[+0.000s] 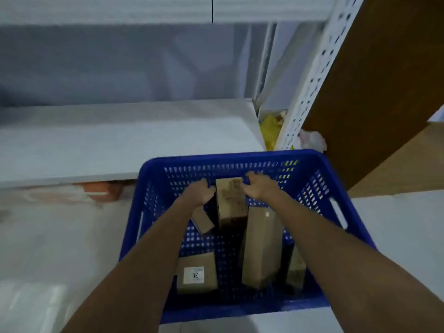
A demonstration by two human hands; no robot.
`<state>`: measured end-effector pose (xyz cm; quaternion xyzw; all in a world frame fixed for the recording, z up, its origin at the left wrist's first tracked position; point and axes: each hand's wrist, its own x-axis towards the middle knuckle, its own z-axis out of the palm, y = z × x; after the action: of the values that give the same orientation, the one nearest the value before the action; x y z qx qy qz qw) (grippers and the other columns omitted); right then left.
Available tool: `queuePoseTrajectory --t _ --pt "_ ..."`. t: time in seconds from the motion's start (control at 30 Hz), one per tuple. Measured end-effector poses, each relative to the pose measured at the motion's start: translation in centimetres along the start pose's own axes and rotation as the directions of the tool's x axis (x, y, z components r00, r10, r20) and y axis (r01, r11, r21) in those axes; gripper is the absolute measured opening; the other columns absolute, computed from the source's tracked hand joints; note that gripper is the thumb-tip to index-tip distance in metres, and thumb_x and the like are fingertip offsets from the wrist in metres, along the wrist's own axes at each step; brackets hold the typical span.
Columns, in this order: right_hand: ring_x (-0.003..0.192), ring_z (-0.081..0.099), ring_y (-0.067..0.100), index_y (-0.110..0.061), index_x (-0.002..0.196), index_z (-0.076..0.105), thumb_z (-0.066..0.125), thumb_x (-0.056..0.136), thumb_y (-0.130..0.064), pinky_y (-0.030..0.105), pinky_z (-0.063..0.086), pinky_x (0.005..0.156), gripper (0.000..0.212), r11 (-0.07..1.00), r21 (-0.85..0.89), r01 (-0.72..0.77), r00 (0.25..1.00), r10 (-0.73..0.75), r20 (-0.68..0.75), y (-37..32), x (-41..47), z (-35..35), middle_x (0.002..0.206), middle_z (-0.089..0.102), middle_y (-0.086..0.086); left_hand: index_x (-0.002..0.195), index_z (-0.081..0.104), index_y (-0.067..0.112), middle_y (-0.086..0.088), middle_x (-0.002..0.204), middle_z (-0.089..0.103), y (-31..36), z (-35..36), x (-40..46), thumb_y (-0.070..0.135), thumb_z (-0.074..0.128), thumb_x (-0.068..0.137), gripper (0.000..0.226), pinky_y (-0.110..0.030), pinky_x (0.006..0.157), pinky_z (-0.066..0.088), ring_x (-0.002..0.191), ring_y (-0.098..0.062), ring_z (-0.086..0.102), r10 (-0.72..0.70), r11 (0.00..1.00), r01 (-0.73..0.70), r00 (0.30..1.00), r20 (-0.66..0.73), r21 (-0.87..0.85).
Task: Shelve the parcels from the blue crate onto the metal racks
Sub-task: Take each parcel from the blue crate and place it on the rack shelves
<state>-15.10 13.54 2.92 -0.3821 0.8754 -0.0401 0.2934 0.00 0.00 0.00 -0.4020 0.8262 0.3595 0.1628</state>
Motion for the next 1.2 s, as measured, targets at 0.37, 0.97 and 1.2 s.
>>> queuePoseTrajectory --t 0.37,0.97,1.2 --pt "0.132 0.043 0.032 -0.017 0.139 0.049 0.036 0.095 -0.057 0.049 0.025 0.115 0.061 0.99 0.091 -0.109 0.993 0.113 -0.04 2.1 7.2 8.2 0.143 0.05 0.011 0.148 0.03 0.007 -0.014 0.152 0.035 -1.0 7.6 8.0 0.032 0.032 0.102 0.052 -0.039 0.108 0.036 0.135 -0.033 0.039 -0.095 0.933 0.091 0.995 0.005 -0.349" --pt "0.106 0.063 0.035 -0.01 0.118 0.061 0.029 0.084 -0.05 0.045 0.052 0.094 0.061 0.68 0.73 -0.073 0.993 0.119 -0.011 -9.7 -11.6 -21.0 0.124 0.063 0.017 0.117 0.056 0.01 -0.008 0.111 0.064 15.9 -19.3 -16.8 0.043 0.067 0.081 0.05 -0.034 0.088 0.054 0.098 -0.023 0.064 -0.128 0.791 0.05 0.988 -0.084 -0.609" --pt "0.086 0.071 0.037 0.001 0.11 0.063 0.031 0.095 -0.044 0.041 0.061 0.076 0.057 0.548 0.831 -0.096 0.993 0.114 0.04 -16.8 -25.4 -41.1 0.097 0.07 0.024 0.106 0.062 0.021 -0.003 0.108 0.067 26.5 -35.2 -31.8 0.049 0.089 0.056 0.063 -0.027 0.075 0.053 0.088 -0.016 0.065 -0.02 0.847 0.015 1.0 -0.005 -0.532"
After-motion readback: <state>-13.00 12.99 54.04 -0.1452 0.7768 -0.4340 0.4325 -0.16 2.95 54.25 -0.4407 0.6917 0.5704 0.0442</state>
